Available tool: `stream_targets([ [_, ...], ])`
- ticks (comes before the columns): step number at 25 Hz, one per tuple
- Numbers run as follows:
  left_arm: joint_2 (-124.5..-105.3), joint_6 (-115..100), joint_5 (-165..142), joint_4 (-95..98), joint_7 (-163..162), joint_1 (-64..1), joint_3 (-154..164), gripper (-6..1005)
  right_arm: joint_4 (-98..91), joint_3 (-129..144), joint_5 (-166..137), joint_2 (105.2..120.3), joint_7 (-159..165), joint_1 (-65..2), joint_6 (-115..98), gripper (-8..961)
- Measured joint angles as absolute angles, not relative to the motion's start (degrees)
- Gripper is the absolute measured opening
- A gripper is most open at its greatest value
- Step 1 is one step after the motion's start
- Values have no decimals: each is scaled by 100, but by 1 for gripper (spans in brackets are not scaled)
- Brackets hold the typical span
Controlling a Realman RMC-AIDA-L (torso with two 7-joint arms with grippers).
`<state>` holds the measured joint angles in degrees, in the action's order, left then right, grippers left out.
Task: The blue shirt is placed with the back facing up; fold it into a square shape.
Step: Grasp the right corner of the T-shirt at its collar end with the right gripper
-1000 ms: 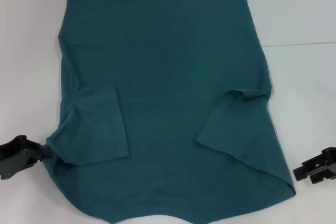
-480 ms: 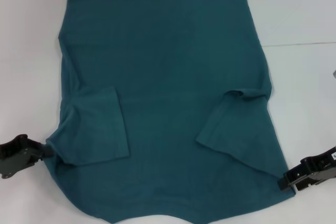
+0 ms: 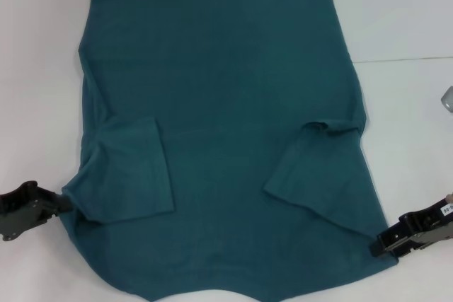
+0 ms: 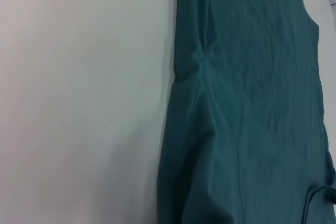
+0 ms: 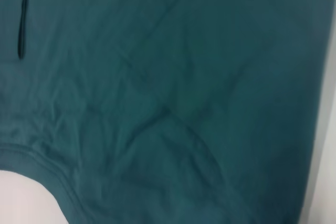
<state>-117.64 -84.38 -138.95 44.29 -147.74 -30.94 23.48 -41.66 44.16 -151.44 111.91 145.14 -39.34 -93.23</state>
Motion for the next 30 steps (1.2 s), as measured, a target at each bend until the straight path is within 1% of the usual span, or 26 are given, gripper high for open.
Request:
stream_targets([
  [10,-11775,-8433,-13882,4429,-14774,-3103,2346,4,-4161,4607,-15144,11325,14563,-4051,-9320,609],
  [13,-11777,-8430,-13880,4429,-14776,-3103,2347,4,-4183,4681,-15140,11343,14573,-4062,-9365,609],
  [20,-11778,-8429,-13878,4429,-14786,-3103,2346,3,-4285,4449,-15088,11254,14577,-3975,-9520,609],
  [26,-11783,-8437,-13864,4430,-14801,-3099,2346,3,-4325,4451,-15118,11146,14602,-3901,-9550,609],
  [30,-11786,-8437,-13821,4426,-14801,-3081,2347,3,-4333,4482,-15130,11119,14639,-3872,-9497,609],
])
